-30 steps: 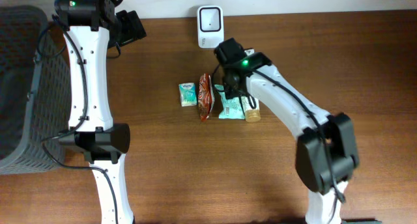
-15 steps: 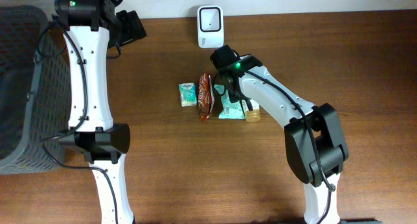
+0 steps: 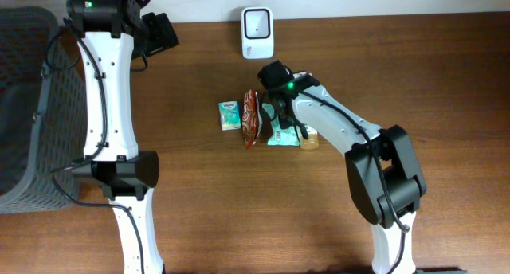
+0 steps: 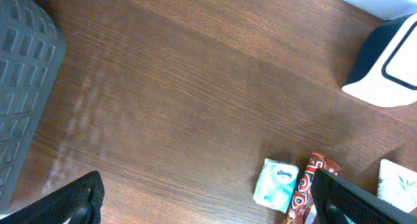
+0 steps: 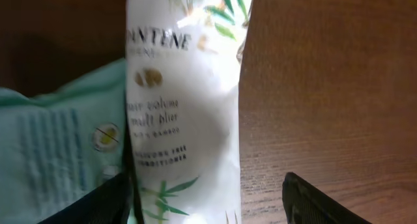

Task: Scan the item barcode
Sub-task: 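Lower the right gripper and grasp the Pantene tube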

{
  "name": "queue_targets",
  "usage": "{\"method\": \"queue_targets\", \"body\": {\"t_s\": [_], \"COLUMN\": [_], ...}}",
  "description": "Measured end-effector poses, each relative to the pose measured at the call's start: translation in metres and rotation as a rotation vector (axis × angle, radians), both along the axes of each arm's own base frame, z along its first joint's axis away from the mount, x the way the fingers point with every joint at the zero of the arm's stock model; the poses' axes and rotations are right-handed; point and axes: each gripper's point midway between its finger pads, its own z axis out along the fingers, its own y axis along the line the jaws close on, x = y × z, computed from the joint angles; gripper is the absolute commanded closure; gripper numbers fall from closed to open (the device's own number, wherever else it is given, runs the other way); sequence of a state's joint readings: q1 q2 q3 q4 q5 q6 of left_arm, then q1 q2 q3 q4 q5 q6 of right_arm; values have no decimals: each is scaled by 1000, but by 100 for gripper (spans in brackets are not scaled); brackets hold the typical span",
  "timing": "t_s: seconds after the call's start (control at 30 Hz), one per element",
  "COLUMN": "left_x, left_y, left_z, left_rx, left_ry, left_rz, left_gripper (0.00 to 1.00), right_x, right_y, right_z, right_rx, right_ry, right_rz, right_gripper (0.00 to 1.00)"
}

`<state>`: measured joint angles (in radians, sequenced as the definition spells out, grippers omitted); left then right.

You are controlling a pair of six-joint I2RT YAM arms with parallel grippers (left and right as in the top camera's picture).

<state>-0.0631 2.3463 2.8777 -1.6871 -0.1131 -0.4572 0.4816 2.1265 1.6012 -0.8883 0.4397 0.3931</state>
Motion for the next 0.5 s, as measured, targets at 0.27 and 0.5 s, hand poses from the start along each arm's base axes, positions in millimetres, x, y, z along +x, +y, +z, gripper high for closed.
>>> {"method": "queue_targets", "body": {"t_s": [0.27,0.5], "left_x": [0,0], "left_y": [0,0], "left_z": [0,0], "left_rx": [0,0], "left_ry": [0,0], "left_rz": [0,0], "left_gripper": [1,1], "right_x": [3,10], "right_y": [-2,-8], "right_z": [0,-13], "right_rx": [-5,34], "right_ry": [-22,-57], "right_rz": [-12,-49], "right_gripper": [45,45]}}
